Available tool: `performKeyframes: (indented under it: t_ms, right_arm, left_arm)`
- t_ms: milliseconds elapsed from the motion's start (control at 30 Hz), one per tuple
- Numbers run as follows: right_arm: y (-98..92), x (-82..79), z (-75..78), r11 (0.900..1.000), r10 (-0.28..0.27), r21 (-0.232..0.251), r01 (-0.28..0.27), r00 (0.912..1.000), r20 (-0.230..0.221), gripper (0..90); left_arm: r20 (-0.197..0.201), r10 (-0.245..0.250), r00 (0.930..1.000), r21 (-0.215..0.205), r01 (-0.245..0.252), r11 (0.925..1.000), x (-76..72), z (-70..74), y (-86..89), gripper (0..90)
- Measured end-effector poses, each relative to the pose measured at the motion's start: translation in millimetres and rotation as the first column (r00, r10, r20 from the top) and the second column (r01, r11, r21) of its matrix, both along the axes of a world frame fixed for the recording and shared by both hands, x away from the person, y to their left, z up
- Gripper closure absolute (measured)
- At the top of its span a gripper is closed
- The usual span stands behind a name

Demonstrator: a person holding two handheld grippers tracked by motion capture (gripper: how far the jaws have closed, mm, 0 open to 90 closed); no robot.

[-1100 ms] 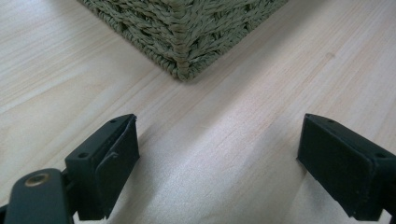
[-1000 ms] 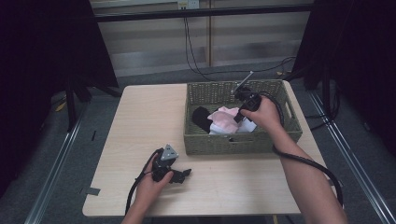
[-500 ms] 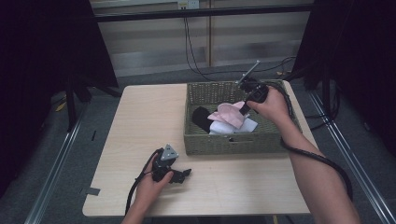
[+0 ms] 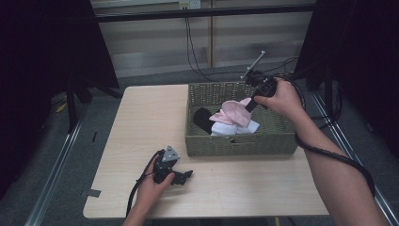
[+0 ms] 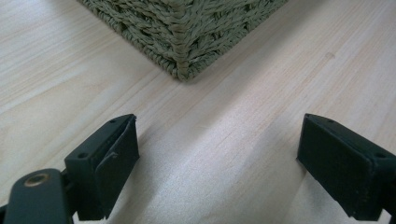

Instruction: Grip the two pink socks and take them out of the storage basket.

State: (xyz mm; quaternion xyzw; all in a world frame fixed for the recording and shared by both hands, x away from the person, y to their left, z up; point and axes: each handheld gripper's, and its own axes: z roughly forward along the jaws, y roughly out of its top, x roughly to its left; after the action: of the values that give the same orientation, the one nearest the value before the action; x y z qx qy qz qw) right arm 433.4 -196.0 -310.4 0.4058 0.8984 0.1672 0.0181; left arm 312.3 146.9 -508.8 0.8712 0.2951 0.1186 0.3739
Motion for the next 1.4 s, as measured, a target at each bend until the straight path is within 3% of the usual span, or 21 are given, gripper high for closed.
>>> performKeyframes:
  t_ms: [433,667,1000,1400]
  right_arm:
    - [-4.5,-24.0,33.6,0.998,0.064,0.021,-0.065,0.9976,0.027,85.9]
    - [-5.6,-45.6,49.6,0.993,0.112,0.041,-0.114,0.9925,0.048,85.8]
    - [2.5,-77.9,51.5,0.982,0.181,0.047,-0.183,0.9829,0.032,85.8]
    - [2.5,-100.8,45.7,0.973,0.216,0.083,-0.217,0.9762,0.017,85.6]
  left_arm:
    - [0.0,-0.001,1.0,0.0,0.001,1.0,0.1,0.0,0.1,11.9]
    - [-0.002,-0.002,1.0,-0.002,0.002,1.0,0.1,-0.1,0.0,11.9]
    - [0.0,0.0,1.0,0.0,0.0,1.0,0.0,0.0,0.0,11.9]
    - [-0.001,0.0,1.0,0.0,0.0,1.0,-0.1,0.0,-0.1,11.9]
